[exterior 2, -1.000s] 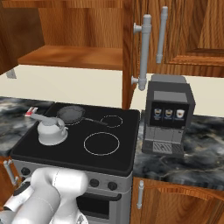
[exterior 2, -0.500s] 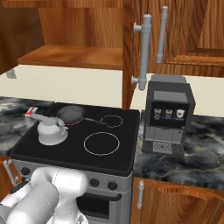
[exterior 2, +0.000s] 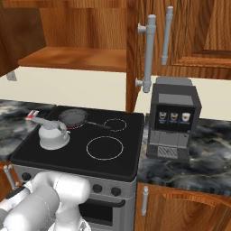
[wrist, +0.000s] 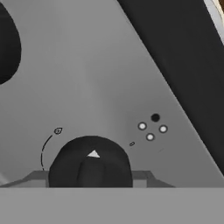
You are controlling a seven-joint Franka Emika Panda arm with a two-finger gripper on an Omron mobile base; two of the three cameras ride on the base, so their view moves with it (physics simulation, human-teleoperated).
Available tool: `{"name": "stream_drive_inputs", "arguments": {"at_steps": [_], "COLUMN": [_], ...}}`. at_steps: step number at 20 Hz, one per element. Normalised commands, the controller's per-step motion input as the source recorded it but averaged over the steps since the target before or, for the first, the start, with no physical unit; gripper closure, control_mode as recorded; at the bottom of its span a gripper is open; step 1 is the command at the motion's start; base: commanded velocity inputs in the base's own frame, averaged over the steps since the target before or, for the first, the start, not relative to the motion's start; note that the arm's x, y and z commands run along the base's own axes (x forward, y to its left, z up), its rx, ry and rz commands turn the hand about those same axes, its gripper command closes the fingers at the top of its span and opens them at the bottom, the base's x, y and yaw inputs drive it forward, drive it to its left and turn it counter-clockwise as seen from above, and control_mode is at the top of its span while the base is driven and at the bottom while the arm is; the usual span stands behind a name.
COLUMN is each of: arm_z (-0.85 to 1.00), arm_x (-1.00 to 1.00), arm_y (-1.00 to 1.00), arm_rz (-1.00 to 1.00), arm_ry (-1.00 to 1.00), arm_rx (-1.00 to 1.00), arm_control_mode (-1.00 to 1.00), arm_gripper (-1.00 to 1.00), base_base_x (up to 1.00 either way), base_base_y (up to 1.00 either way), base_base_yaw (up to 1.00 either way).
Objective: Pick the pan from the cabinet and place it on the stove. Then turn on the stove burner for the pan.
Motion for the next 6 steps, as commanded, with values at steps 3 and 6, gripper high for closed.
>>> {"name": "stream_drive_inputs", "arguments": {"at_steps": [3,6], "arm_z": [0.00,0.00], "arm_x": [-0.03,-0.01], "arm_y": [0.15,0.12], "arm_rz": [-0.07,-0.03], "arm_ry": [0.00,-0.02], "arm_rx": [-0.21,-0.11], "arm_control_mode": [-1.00,-1.00], "arm_gripper": [1.00,1.00], "base_base_x": [0.00,0.00], "base_base_y": [0.00,0.00], "base_base_yaw": [0.00,0.00]}}
